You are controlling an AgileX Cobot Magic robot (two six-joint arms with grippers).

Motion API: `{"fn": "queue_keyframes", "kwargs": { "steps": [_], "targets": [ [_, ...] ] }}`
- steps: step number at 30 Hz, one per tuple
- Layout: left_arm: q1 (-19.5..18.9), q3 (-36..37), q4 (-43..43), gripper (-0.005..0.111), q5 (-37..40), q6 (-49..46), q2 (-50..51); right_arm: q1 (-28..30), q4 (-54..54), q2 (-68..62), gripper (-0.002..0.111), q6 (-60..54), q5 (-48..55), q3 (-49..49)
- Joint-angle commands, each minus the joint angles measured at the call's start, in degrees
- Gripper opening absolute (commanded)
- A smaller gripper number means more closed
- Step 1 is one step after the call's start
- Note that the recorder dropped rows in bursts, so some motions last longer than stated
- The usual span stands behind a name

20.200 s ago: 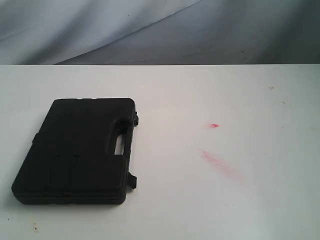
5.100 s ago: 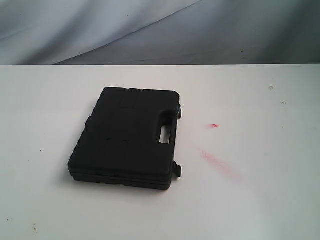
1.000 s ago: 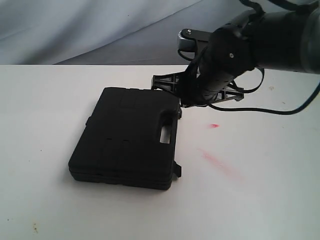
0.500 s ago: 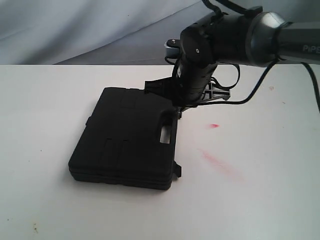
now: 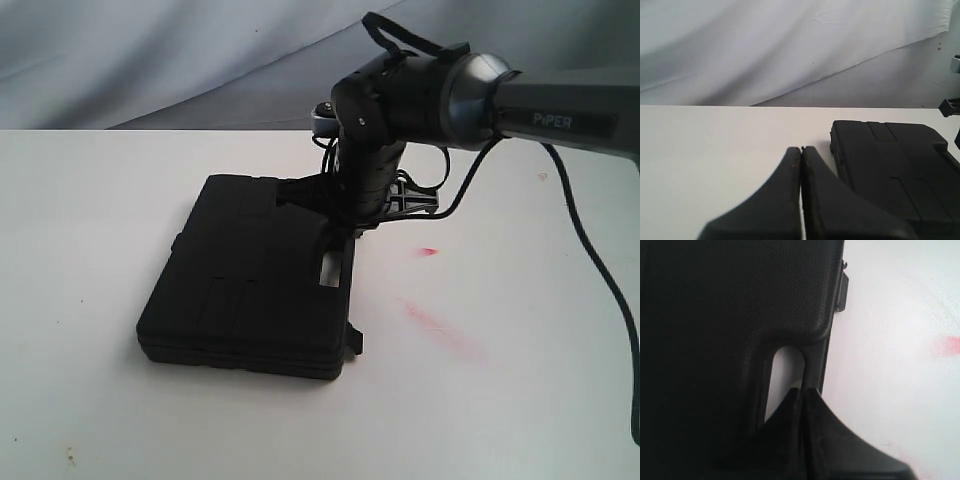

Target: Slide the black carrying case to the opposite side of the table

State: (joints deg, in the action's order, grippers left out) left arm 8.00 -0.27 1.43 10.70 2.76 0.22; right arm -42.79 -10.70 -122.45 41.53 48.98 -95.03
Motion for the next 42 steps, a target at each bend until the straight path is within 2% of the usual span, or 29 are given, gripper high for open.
{"fn": "queue_keyframes", "kwargs": {
  "steps": [1, 4, 10, 13, 25, 42],
  "targets": [
    [-0.1, 0.3, 0.4, 0.0, -0.2, 0.0, -0.2, -0.1, -0.7, 0.1, 0.0, 0.0, -0.5, -0.4],
    [-0.1, 0.3, 0.4, 0.0, -0.2, 0.0, -0.2, -0.1, -0.5, 0.1, 0.001, 0.0, -0.9, -0.4],
    [-0.1, 0.3, 0.4, 0.0, -0.2, 0.0, -0.2, -0.1, -0.2, 0.1, 0.025, 0.4, -0.8, -0.4],
    [-0.1, 0.3, 0.4, 0.0, -0.2, 0.0, -0.2, -0.1, -0.2, 0.1, 0.032, 1.0, -0.8, -0.4],
    [-0.1, 0.3, 0.4, 0.0, -0.2, 0.0, -0.2, -0.1, -0.4, -2.5, 0.032, 1.0, 0.1, -0.2],
    [-0.1, 0.3, 0.4, 0.0, -0.2, 0.0, -0.2, -0.1, -0.8, -7.6, 0.032, 1.0, -4.0, -0.1]
  ]
}}
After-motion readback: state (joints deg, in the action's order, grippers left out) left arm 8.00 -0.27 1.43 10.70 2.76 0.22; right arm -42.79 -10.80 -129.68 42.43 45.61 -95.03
